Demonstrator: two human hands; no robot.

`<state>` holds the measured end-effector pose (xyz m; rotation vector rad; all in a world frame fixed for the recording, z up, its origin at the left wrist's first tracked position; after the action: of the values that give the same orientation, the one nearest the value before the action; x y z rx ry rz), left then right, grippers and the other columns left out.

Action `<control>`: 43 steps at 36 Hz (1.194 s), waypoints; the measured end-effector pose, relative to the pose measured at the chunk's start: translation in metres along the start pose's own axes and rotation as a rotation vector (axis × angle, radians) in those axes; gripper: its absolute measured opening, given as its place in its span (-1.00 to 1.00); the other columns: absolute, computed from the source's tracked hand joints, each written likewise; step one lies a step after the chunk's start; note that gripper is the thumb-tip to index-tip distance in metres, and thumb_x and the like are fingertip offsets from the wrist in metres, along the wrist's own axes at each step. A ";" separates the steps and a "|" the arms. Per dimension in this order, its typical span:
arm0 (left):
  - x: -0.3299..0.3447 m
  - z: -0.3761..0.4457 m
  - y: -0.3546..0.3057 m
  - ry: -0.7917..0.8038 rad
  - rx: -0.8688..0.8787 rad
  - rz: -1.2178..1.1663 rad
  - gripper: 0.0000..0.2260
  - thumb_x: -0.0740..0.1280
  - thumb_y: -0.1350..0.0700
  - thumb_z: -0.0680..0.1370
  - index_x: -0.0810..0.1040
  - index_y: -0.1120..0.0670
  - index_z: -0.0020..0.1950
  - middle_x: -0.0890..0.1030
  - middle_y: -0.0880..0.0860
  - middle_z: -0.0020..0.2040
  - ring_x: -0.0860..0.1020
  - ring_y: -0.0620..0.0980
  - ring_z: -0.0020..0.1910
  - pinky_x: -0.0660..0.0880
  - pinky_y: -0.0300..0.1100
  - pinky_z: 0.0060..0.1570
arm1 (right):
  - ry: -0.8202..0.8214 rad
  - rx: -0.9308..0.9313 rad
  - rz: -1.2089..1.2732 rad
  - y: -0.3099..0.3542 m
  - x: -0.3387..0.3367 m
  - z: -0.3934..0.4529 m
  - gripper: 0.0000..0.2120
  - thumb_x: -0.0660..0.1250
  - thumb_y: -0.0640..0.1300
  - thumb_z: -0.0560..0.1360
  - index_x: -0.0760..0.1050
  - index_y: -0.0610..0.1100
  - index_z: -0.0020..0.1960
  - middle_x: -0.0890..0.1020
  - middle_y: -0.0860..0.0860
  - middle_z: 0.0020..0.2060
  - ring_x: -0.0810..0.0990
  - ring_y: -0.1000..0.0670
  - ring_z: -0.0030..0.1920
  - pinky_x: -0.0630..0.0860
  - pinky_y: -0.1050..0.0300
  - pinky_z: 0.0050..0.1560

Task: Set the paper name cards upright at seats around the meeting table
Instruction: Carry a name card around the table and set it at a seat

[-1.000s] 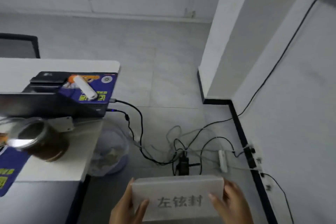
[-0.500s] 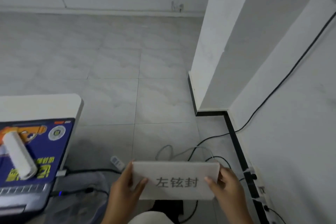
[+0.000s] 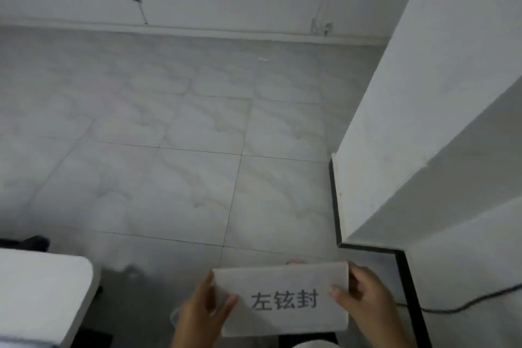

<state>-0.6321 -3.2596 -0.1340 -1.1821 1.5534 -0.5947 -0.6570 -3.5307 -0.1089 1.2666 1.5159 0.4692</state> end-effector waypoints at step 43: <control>-0.304 0.326 -0.030 -0.746 -0.287 -0.357 -0.57 0.42 0.26 0.37 0.41 -0.09 0.12 0.63 0.17 -0.08 0.53 -0.48 -0.28 0.42 -0.57 -0.20 | 0.756 -0.676 -0.156 0.458 0.432 0.327 -0.43 0.46 -0.49 0.19 0.61 0.22 -0.21 0.55 -0.02 -0.28 0.55 0.29 -0.27 0.43 0.58 -0.36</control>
<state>-0.3296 -2.9341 -0.0845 -1.6749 0.8080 -0.1093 -0.1064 -3.0867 -0.0577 0.4348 1.8061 1.3267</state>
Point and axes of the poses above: each hand's wrist, its own z-axis towards the middle knuckle, its own x-axis out of the palm, y = z × x, the point moved 3 cm from there along z, towards the middle knuckle
